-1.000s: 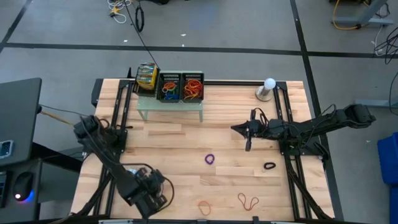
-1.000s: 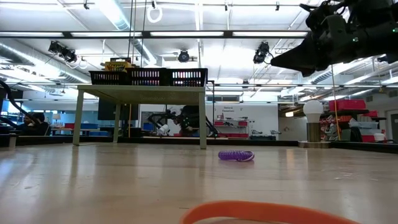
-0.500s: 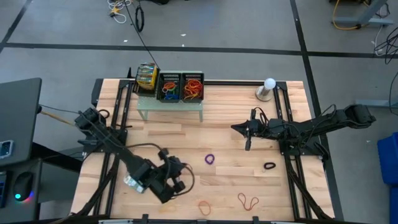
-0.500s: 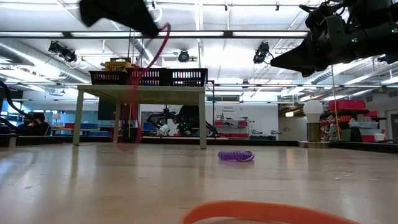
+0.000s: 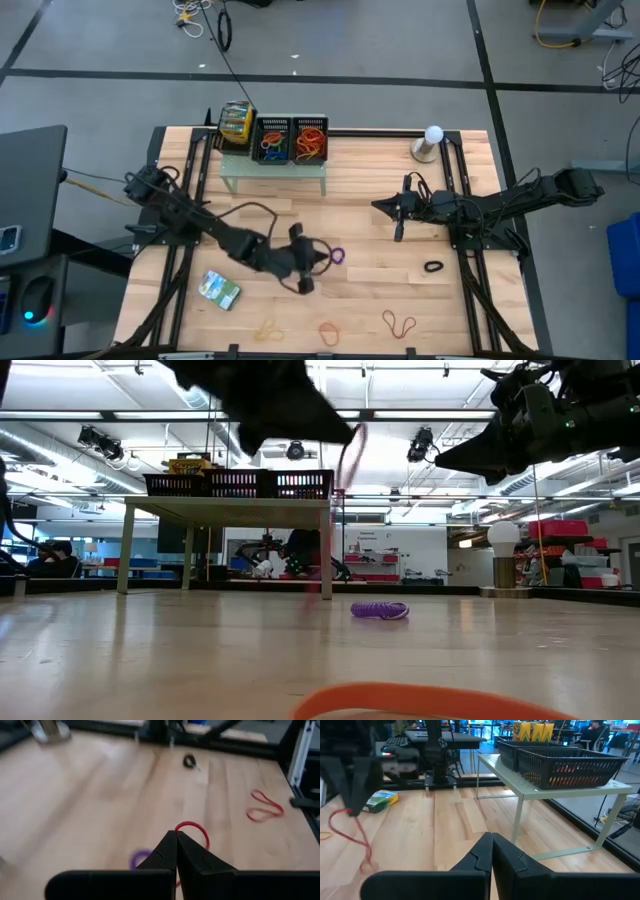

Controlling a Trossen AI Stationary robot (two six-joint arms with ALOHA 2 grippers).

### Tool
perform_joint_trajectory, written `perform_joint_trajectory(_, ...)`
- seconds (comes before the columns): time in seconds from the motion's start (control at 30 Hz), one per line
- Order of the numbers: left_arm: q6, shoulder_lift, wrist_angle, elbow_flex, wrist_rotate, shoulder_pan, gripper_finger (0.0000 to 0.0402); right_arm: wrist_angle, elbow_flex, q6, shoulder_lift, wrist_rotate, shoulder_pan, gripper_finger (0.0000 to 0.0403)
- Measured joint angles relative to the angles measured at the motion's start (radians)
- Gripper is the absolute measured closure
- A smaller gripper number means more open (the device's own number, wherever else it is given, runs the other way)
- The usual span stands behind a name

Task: Pick & Place Office Desk Supplies
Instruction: Put the red rubber band into the right black bin on the shelf

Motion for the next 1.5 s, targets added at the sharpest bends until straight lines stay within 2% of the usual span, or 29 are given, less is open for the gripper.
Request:
perform_joint_trajectory(0.2, 0.165, -0.121, 0.01, 0.028, -0.016, 0.081, 0.0398, -0.022, 0.0, 0.038, 0.0, -0.004, 0.013, 0.0392)
perform_joint_trajectory(0.43, 0.3, -0.315, -0.002, 0.032, -0.172, 0.183, 0.0399, -0.039, 0.0, 0.044, 0.0, -0.004, 0.037, 0.0392)
perform_joint_trajectory(0.57, 0.362, -0.394, -0.004, 0.032, -0.179, 0.292, 0.0399, -0.034, 0.0, 0.042, 0.0, -0.003, 0.037, 0.0392)
perform_joint_trajectory(0.67, 0.401, -0.429, 0.001, 0.032, -0.134, 0.392, 0.0399, -0.027, 0.0, 0.042, 0.0, -0.003, 0.037, 0.0392)
perform_joint_trajectory(0.9, 0.439, -0.435, 0.037, 0.032, 0.056, 0.618, 0.0399, -0.022, 0.0, 0.042, 0.0, -0.003, 0.037, 0.0392)
perform_joint_trajectory(1.1, 0.441, -0.43, 0.027, 0.032, 0.111, 0.752, 0.0399, -0.022, 0.0, 0.041, 0.0, 0.0, 0.037, 0.0392)
perform_joint_trajectory(1.27, 0.405, -0.388, 0.015, 0.032, 0.187, 0.805, 0.0399, -0.022, 0.0, 0.036, 0.0, 0.0, 0.037, 0.0392)
perform_joint_trajectory(1.5, 0.347, -0.322, -0.064, 0.032, 0.194, 0.815, 0.0392, -0.015, 0.0, 0.036, 0.0, -0.001, 0.037, 0.0392)
